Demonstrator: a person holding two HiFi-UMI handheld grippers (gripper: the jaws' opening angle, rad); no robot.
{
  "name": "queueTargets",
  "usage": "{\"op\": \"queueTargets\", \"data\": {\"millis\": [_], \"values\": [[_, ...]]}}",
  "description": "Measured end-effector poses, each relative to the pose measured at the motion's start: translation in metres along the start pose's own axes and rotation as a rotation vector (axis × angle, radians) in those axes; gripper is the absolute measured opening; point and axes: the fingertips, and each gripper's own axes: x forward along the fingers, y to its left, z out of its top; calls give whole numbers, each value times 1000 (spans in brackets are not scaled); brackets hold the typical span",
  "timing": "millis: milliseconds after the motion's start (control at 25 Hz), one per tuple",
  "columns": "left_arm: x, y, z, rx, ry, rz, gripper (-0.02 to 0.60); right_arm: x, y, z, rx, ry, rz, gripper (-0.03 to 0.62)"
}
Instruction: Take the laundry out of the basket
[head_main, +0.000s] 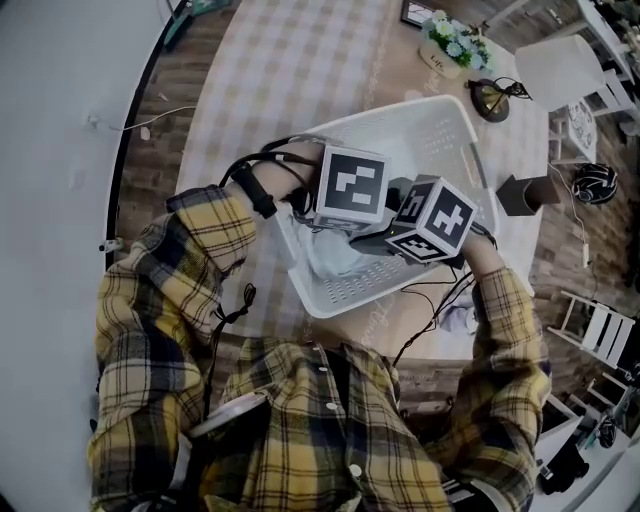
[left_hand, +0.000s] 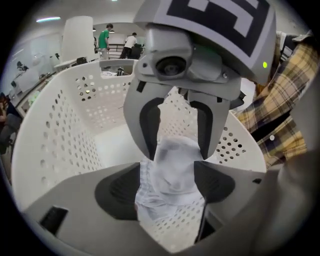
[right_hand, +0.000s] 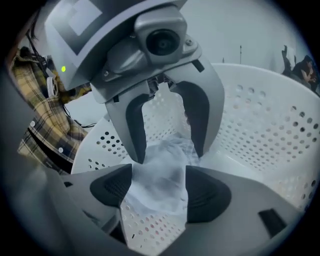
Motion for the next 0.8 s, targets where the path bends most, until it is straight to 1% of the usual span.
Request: {"op": "queueTargets", "data": {"millis": [120, 160, 320, 480, 520, 600, 640, 680, 720, 760, 800], "values": [[14, 3, 8, 33, -14, -21, 373, 9, -5, -10, -13, 37, 34, 360], [18, 3, 6, 27, -9, -33, 376, 12, -6, -14, -13, 45, 47, 360], [33, 2, -10, -13, 54, -68, 376, 24, -11, -23, -5, 60, 84, 364], [41, 5, -13, -26, 60, -128, 380, 31, -16, -33, 18, 112, 133, 360], [41, 6, -12, -25, 57, -145, 373, 30, -18, -33, 27, 118, 150, 356], [45, 4, -13, -21, 52, -172, 333, 32, -17, -34, 40, 119, 178, 329], [48, 1, -14, -19, 50, -179, 307, 34, -14, -34, 38, 115, 184, 299], [52, -3, -15, -19, 49, -183, 265, 37, -12, -35, 31, 113, 179, 253], [56, -5, -16, -18, 48, -184, 222, 39, -12, -36, 20, 115, 164, 221], [58, -7, -16, -15, 48, -183, 169, 40, -12, -37, 6, 118, 147, 165], [58, -8, -16, -9, 50, -182, 133, 41, -12, -37, -6, 122, 136, 128]]}}
